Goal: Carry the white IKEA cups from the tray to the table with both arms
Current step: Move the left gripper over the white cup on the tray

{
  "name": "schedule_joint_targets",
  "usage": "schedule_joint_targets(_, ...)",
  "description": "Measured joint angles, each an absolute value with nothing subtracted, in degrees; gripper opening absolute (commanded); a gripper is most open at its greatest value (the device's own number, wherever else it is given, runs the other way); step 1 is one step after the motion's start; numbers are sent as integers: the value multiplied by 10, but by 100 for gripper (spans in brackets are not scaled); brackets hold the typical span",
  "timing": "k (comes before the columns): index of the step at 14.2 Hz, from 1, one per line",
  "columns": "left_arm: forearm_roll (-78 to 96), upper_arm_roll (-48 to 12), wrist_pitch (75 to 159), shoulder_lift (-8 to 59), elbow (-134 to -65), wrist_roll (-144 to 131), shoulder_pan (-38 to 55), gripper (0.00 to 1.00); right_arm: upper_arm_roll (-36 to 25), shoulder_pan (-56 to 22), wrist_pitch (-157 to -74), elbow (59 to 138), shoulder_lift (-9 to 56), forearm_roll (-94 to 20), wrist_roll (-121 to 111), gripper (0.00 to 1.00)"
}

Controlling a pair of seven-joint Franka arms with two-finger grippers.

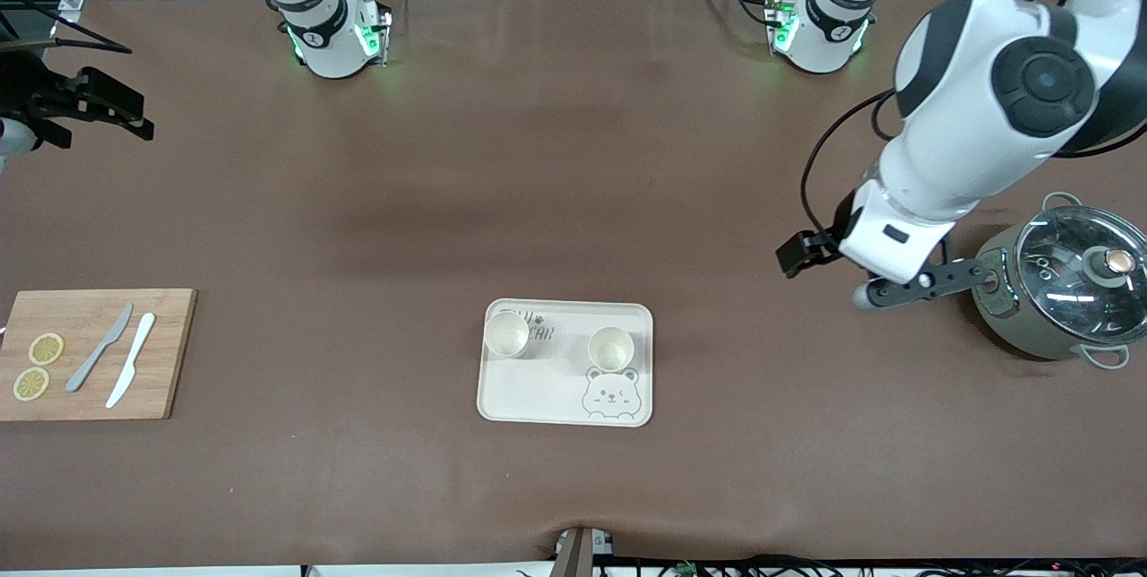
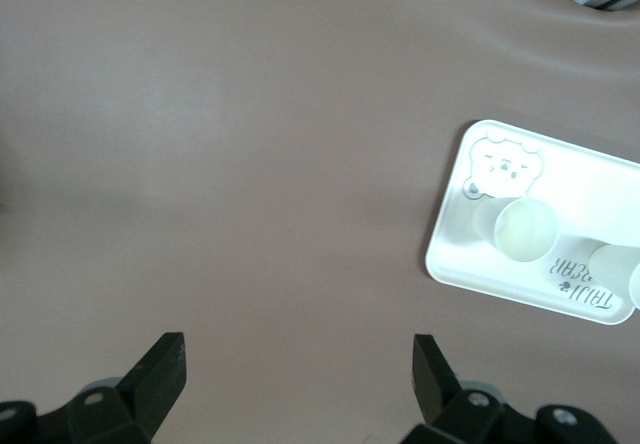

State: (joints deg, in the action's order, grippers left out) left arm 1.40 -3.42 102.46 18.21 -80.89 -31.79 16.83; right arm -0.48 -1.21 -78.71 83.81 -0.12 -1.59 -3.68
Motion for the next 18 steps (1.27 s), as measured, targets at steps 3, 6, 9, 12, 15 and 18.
schedule_joint_targets(3, 14, -34, 1044, 199, -808, -319, 182, 100, -5, -12, -787, 838, 4, -15, -37, 100)
schedule_joint_targets(6, 14, -35, 1067, 214, -807, -341, 200, 100, -5, -8, -787, 838, 7, -14, -37, 100)
schedule_joint_targets(9, 14, -35, 1097, 235, -807, -362, 218, 100, -6, -4, -787, 838, 13, -14, -37, 100)
schedule_joint_targets(12, 14, -35, 1144, 267, -807, -383, 234, 100, -6, -4, -787, 838, 16, -14, -37, 100)
schedule_joint_targets(15, 14, -35, 1190, 306, -807, -389, 248, 100, -6, -4, -787, 838, 17, -14, -37, 100)
schedule_joint_targets(18, 14, -35, 1223, 339, -807, -399, 264, 100, -6, -4, -787, 838, 23, -14, -37, 100)
